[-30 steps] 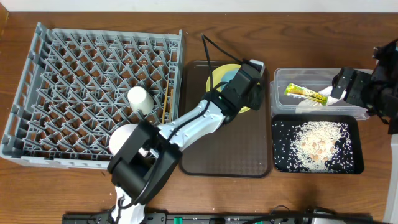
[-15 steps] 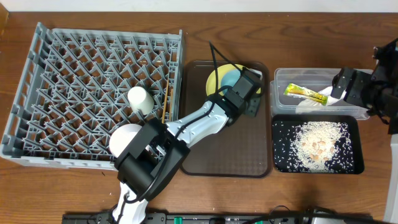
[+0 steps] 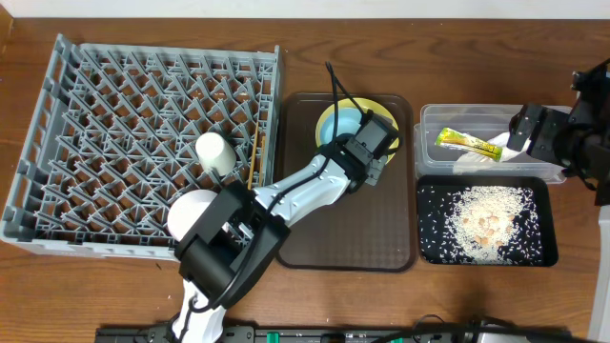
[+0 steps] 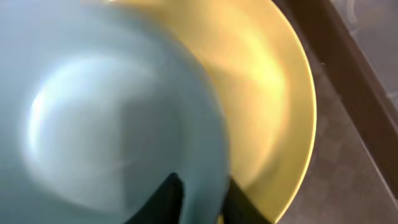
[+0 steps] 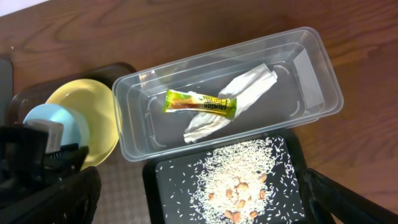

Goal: Sort waste into correct bins and load items into the dishwasher
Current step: 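Grasp the rim of the light-blue bowl on the yellow plate with the left gripper, then lift the light-blue bowl and carry it to the back of the rack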

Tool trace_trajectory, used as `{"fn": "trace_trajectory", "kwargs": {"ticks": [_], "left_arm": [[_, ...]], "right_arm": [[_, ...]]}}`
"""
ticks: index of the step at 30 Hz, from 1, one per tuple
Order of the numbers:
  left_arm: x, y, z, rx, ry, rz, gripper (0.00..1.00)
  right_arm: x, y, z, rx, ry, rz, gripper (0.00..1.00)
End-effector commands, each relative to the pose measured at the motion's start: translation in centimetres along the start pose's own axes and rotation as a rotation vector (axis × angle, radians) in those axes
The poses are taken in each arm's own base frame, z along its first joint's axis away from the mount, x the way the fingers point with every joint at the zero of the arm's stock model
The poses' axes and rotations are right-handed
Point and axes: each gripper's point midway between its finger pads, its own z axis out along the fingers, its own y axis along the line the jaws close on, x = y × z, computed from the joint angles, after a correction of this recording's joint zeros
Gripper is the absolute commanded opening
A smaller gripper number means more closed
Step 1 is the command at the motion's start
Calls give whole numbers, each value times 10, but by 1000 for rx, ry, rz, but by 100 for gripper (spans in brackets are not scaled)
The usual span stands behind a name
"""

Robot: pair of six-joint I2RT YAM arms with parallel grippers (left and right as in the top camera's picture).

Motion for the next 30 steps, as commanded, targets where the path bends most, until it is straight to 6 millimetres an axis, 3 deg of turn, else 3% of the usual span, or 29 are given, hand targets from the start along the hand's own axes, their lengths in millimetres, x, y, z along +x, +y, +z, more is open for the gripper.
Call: {"fn": "trace_trajectory", "kwargs": {"ticks": [1, 5, 8, 11, 14, 18, 22, 25, 30], "left_arm": [[-24, 7, -22, -31, -70, 9, 8], [-29, 8, -28, -28, -85, 6, 8], [-44, 8, -44, -17, -133, -6, 8], [-69, 14, -73, -4, -215, -52, 8], [-100, 31, -117, 22, -319, -116, 8], [-134, 66, -181, 123, -445, -193, 8], [-148, 112, -227, 319, -503, -377, 8], [-152, 149, -249, 523, -508, -515, 8], [-149, 212, -267, 790, -494, -688, 8]], "right_arm": [[-3, 0, -3, -3, -9, 16, 99], [-3, 0, -3, -3, -9, 16, 99], [-3, 0, -3, -3, -9, 16, 99], [-3, 0, -3, -3, -9, 16, 99], [-3, 0, -3, -3, -9, 16, 99], [-3, 0, -3, -3, -9, 16, 99], [-3, 0, -3, -3, -9, 16, 99], [-3, 0, -3, -3, -9, 16, 99], [-3, 0, -3, -3, -9, 16, 99]]}}
